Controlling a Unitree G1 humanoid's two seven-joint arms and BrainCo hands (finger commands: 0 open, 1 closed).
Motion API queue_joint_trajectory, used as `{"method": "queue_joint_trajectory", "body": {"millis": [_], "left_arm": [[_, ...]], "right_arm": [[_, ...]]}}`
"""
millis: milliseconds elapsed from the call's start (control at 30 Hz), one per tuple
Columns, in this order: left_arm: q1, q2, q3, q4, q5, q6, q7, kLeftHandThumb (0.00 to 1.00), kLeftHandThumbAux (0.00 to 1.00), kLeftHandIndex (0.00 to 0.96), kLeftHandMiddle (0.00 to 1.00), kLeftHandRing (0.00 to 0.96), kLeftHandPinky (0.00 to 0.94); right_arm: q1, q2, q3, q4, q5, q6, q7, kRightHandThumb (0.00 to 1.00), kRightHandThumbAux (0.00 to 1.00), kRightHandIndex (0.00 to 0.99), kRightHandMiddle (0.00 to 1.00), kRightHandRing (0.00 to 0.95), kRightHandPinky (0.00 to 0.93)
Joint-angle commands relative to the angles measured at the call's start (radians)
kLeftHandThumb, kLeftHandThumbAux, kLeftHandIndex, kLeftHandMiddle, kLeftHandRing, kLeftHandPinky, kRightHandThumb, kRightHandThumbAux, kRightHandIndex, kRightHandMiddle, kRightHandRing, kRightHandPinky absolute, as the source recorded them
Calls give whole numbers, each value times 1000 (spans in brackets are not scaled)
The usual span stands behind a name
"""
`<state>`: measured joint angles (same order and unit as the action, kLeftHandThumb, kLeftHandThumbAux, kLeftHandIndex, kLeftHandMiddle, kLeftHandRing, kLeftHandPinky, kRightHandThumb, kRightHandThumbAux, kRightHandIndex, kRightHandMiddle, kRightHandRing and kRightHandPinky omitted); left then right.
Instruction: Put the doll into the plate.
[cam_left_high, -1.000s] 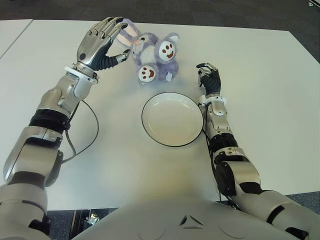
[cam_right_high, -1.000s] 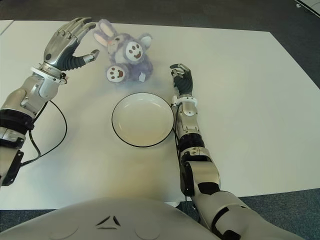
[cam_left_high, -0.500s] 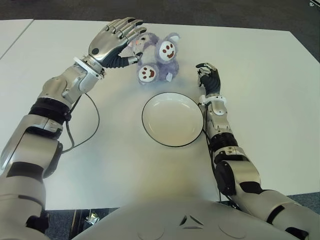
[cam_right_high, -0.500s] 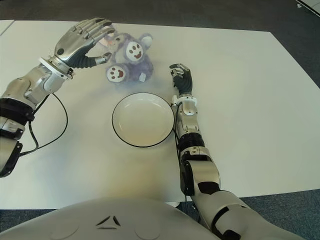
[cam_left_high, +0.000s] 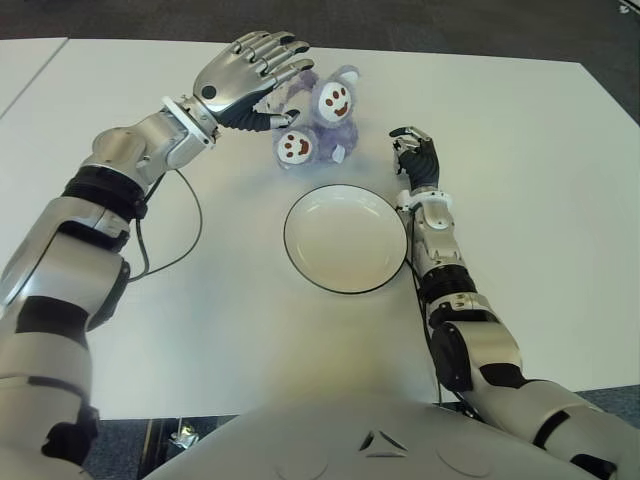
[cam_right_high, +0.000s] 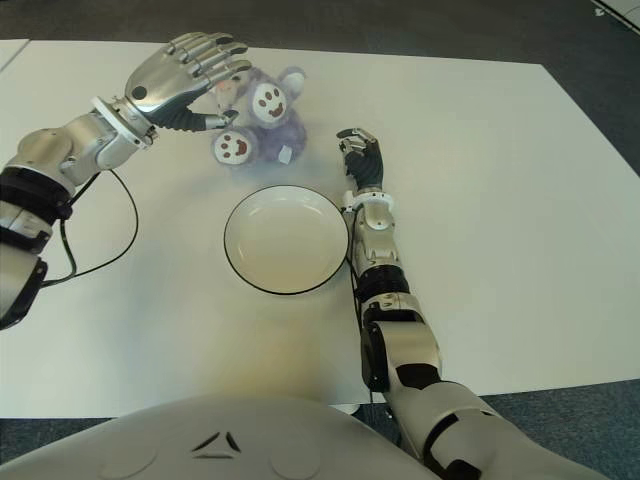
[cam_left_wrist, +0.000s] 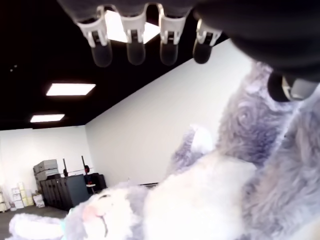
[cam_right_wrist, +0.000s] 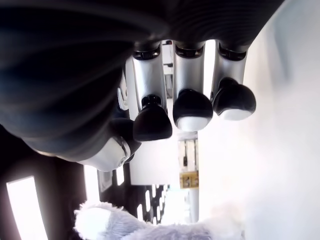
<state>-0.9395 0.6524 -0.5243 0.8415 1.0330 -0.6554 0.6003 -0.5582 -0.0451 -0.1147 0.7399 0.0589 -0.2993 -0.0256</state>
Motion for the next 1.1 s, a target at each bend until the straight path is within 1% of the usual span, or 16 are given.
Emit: {"method": "queue_joint_trajectory", "body": {"millis": [33, 133, 200, 533, 633, 800, 900, 1100], "left_arm": [[-75, -7, -87, 76, 95, -11, 72, 424, 172, 0, 0, 0, 0], [-110, -7, -133, 107, 137, -13, 117, 411, 170, 0, 0, 0, 0], [-130, -7, -161, 123, 158, -12, 130, 405, 168, 0, 0, 0, 0], [-215, -21, -270, 210, 219, -20, 139, 392, 158, 0, 0, 0, 0], [-226, -24, -287, 223, 220, -19, 141, 395, 155, 0, 0, 0, 0], [-255, -33, -313, 252, 216, -22, 101, 411, 143, 0, 0, 0, 0], [-264, -40, -312, 270, 199, -26, 63, 426, 134, 0, 0, 0, 0], [-267, -59, -298, 301, 161, -27, 19, 442, 125, 0, 0, 0, 0]], "right_arm": [[50, 4, 5, 16, -8, 47, -3, 705, 720, 440, 873, 875, 859], [52, 4, 6, 10, -8, 56, -5, 706, 720, 440, 871, 874, 857], [56, 5, 8, 2, -8, 62, -7, 706, 720, 440, 870, 873, 858], [68, 4, 17, -26, -16, 85, -20, 705, 720, 440, 862, 868, 852], [69, 4, 18, -29, -18, 88, -22, 705, 720, 440, 863, 868, 852], [71, 4, 21, -36, -27, 94, -31, 705, 721, 440, 867, 870, 853], [75, 4, 22, -48, -27, 109, -34, 704, 721, 440, 869, 871, 856], [79, 5, 24, -64, -29, 124, -42, 705, 721, 440, 872, 872, 862]]}}
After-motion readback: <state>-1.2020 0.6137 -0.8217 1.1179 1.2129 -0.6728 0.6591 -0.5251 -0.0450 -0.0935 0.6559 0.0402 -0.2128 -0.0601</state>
